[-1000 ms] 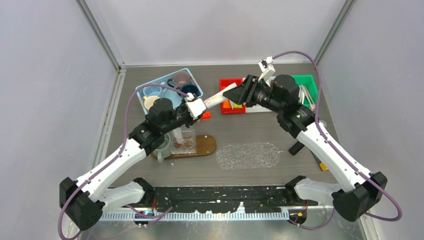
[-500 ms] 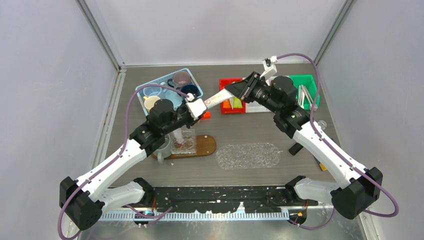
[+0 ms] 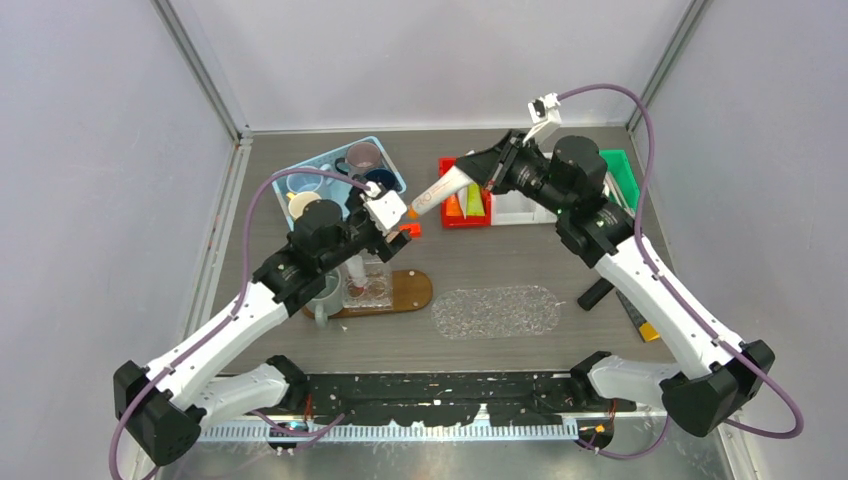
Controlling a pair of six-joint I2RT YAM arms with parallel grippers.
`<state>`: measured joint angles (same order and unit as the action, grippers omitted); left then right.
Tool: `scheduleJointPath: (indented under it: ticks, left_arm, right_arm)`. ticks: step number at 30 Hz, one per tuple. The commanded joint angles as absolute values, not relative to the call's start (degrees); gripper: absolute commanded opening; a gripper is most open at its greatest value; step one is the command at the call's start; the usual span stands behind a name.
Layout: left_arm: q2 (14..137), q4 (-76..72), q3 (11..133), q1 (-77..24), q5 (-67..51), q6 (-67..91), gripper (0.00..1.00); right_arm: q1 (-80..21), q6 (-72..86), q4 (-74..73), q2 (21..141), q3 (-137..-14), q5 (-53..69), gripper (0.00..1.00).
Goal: Prepare toiletry sets of a toothbrush and toothpaste on the tray
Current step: Pick up the toothpaste from the storage box, then place the toothpaste in the toothpaste holder.
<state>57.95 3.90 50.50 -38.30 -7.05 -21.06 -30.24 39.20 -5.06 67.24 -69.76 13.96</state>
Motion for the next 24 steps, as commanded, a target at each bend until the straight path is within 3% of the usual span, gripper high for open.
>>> scheduleJointPath:
  ticks: [1,7,12,24]
  left_arm:
    - [55.5,6.7,54.9,-38.3,-0.7,-20.1,0.89]
    - [54.6,13.8,59.3,-34.6,8.8,-16.9,0.98]
    - [52.6,16.5,59.2,-22.9,8.3,-7.0,1.00]
    - [45.1,14.4,52.1,-12.6,17.8,2.0,1.00]
  right_arm:
    - [-30.2,31.0,-9.6,68.1,-77.8,13.0,0.01]
    - [-30.4,23.1,-17.4,70.9,-83.3,14.3,0.01]
    - [-32.9,19.7,-20.3,73.0,-84.6,13.7,0.01]
    - [-50.0,9.3,-22.8,81.3,-88.3,-4.0,0.01]
